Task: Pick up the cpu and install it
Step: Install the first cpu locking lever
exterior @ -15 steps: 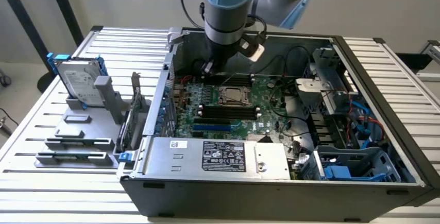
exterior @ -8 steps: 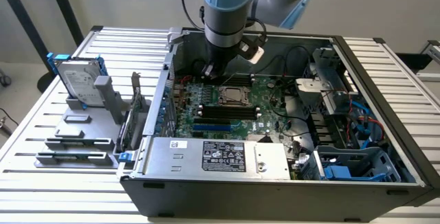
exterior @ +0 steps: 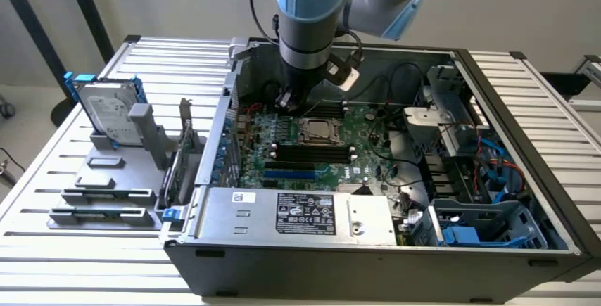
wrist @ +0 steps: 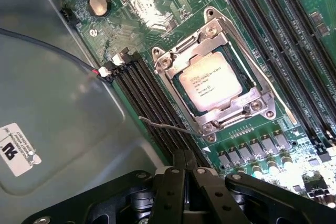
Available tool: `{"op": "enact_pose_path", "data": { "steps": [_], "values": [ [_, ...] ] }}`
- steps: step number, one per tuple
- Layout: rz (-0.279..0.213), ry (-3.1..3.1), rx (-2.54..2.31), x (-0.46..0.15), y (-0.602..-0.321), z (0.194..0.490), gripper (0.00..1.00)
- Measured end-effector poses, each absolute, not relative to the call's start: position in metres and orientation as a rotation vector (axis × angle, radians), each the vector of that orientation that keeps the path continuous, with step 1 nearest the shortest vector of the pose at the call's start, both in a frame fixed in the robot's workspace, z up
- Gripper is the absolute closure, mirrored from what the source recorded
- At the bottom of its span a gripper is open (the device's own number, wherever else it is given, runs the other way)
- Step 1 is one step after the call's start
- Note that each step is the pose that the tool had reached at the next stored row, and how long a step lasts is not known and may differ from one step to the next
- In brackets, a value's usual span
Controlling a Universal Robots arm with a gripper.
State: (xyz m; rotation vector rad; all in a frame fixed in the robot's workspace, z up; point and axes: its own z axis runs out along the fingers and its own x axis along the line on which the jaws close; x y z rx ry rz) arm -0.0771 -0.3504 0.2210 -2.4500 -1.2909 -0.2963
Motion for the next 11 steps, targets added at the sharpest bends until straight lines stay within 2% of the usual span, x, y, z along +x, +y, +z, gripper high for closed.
{"op": "enact_pose_path", "data": {
  "steps": [11],
  "values": [
    [-0.285,-1.294,-2.481,-0.076,-0.343,0.209,0.89]
  ]
}}
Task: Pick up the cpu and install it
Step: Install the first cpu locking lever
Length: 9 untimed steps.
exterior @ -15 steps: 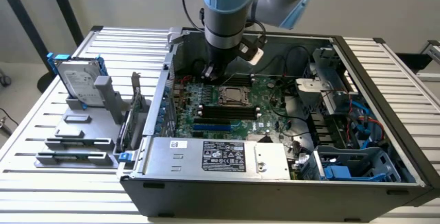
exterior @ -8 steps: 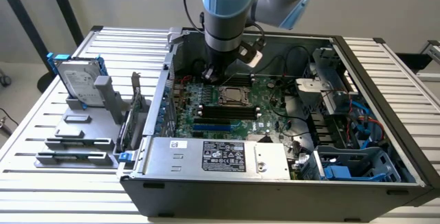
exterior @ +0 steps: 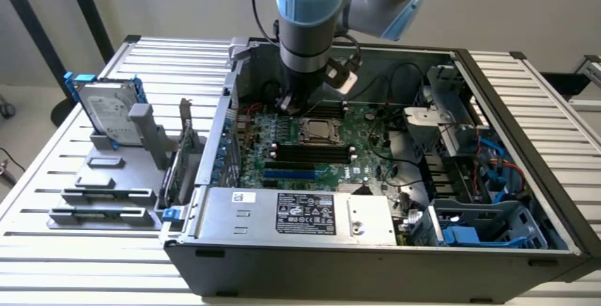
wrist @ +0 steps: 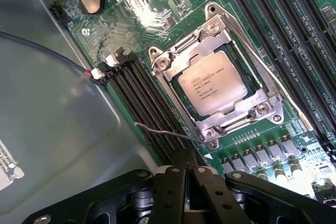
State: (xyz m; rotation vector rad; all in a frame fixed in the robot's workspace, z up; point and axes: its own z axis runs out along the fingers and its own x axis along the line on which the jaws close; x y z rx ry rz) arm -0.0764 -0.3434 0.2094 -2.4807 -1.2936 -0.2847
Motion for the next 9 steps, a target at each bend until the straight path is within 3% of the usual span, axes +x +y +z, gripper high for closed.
{"op": "enact_pose_path", "data": {
  "steps": [9],
  "values": [
    [-0.284,-1.286,-2.496,-0.0741,-0.3424,0.2027,0.89]
  ]
}}
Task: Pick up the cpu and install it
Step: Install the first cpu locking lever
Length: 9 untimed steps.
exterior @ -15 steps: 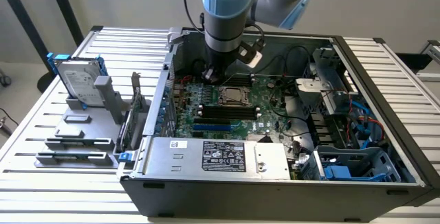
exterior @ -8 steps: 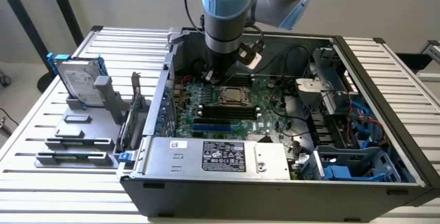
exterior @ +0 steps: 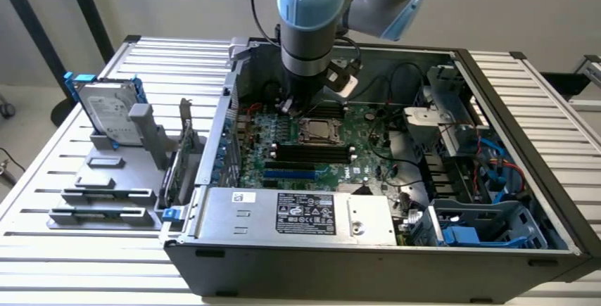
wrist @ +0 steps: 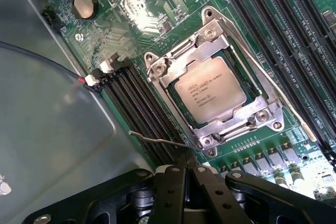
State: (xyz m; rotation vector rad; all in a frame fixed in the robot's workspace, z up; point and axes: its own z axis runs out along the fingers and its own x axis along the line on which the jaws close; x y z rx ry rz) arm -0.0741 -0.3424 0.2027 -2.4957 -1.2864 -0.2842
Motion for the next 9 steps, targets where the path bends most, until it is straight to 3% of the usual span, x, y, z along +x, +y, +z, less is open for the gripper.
{"op": "enact_pose_path", "data": {
  "steps": [9],
  "values": [
    [-0.281,-1.275,-2.512,-0.0708,-0.3408,0.2010,0.89]
  ]
}}
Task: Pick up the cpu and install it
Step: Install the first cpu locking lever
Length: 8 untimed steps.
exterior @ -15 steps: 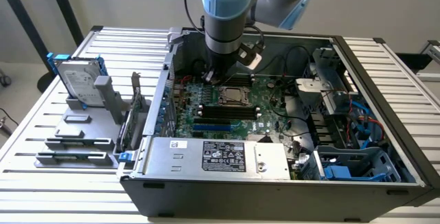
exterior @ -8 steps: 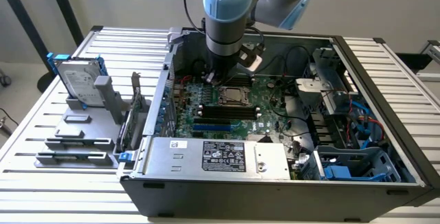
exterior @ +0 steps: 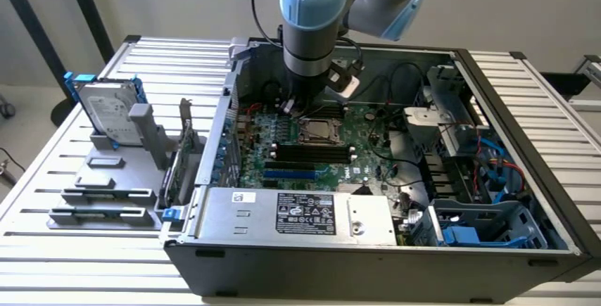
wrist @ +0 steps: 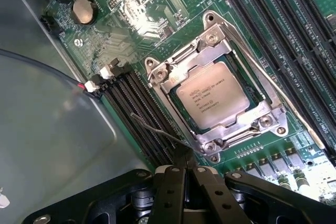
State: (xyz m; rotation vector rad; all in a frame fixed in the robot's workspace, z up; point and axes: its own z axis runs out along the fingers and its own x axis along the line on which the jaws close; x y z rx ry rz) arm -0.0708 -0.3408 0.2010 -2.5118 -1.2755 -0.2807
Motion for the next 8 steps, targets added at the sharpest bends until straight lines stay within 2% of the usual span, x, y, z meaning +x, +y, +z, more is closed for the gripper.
{"op": "enact_pose_path", "data": {
  "steps": [8],
  "values": [
    [-0.279,-1.267,-2.521,-0.0706,-0.3407,0.2009,0.89]
  ]
}}
